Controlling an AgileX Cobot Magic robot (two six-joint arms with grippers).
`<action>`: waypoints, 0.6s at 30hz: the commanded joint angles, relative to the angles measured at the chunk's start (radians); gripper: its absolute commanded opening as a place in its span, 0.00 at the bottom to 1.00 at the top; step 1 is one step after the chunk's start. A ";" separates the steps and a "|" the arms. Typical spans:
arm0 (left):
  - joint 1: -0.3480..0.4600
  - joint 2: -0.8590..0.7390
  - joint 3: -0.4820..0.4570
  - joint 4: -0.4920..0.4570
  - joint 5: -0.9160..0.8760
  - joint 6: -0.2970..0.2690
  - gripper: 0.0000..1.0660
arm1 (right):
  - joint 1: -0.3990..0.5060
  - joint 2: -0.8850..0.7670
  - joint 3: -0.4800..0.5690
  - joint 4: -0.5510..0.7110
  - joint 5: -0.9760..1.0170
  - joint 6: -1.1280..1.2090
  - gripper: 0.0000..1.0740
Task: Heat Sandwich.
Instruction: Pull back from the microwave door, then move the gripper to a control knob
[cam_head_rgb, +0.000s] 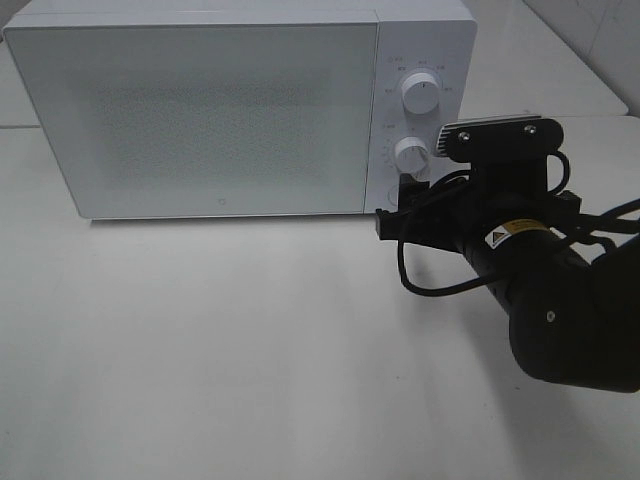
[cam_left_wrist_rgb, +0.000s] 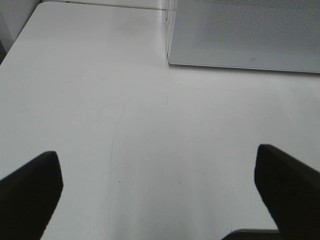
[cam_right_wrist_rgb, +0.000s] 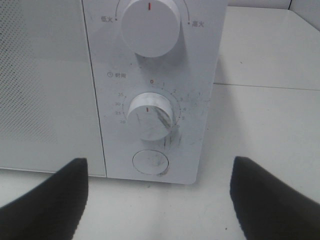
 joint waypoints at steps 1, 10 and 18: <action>0.002 -0.016 0.002 -0.011 -0.013 0.000 0.93 | 0.002 0.000 -0.009 -0.004 -0.020 0.003 0.71; 0.002 -0.016 0.002 -0.011 -0.013 0.000 0.93 | -0.019 0.000 -0.035 -0.009 -0.041 0.006 0.71; 0.002 -0.016 0.002 -0.011 -0.013 0.000 0.93 | -0.060 0.022 -0.084 -0.027 -0.036 0.026 0.71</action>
